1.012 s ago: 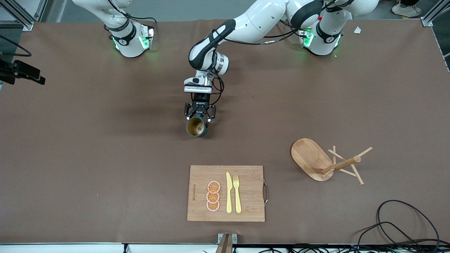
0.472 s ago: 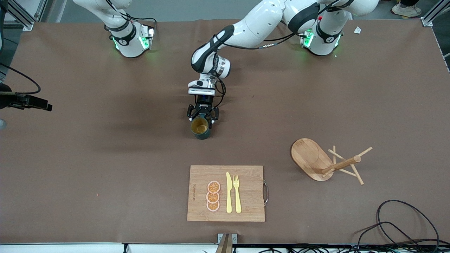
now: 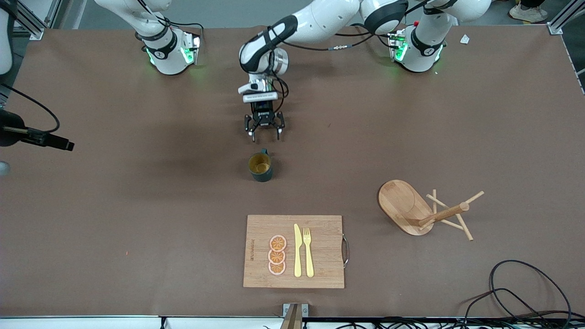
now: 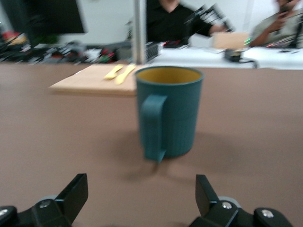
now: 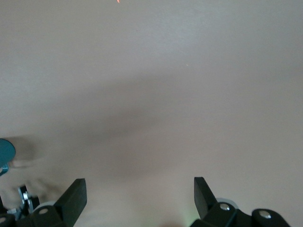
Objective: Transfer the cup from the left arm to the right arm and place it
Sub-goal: 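Release the mug upright and raise the left gripper while the right gripper approaches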
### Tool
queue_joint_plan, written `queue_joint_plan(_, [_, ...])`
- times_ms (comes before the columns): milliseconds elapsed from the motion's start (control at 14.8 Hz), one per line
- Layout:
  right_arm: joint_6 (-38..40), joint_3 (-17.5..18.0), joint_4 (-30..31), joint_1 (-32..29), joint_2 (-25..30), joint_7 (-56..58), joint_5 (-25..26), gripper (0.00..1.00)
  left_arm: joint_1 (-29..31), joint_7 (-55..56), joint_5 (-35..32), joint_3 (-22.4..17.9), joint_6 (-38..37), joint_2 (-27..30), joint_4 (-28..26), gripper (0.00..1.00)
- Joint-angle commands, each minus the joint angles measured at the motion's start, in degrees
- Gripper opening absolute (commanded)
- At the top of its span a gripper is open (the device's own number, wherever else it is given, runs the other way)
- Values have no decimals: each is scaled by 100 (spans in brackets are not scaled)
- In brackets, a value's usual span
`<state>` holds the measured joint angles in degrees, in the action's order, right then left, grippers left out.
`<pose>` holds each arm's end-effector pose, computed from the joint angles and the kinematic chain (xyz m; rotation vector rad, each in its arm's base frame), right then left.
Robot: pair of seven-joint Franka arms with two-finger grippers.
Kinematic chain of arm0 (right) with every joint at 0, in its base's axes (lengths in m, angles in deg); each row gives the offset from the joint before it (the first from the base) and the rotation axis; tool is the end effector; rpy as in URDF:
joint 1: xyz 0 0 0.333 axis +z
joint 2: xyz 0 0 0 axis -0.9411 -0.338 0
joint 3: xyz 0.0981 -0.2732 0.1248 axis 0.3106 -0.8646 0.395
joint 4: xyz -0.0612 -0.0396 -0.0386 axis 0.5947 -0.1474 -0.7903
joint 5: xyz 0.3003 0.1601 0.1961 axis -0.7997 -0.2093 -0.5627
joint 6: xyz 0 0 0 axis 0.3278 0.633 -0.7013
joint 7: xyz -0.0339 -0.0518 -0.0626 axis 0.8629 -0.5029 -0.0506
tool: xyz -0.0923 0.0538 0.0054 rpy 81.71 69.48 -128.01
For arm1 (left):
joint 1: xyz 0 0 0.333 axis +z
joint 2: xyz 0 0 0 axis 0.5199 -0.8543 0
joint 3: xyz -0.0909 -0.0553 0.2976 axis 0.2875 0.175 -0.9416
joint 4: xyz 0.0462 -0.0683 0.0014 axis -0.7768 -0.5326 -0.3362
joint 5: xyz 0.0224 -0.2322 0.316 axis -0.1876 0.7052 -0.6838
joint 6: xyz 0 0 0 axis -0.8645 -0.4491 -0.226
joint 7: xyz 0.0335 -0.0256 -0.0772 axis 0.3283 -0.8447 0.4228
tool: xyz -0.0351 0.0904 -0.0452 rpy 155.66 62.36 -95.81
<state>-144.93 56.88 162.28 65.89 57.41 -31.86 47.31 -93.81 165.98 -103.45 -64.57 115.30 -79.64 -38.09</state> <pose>0.5897 -0.0655 0.5364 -3.0840 0.3924 0.2640 0.2049 -0.6568 0.0947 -2.5365 -0.2072 -1.7268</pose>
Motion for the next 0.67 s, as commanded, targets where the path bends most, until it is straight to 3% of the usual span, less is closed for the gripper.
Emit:
queue_joint_plan(0, [-389,1,377,153,10,-584,-225,100,43,-49,1034,394,-379,538,-108,100])
queue_joint_plan(202, [-653,1,641,592,10,-1577,-234,100,61,30,2246,763,-704,934,-100,100])
queue_joint_plan(607, [-1303,10,1283,1629,10,-3854,-348,100,437,-14,4437,800,-846,2137,-143,100])
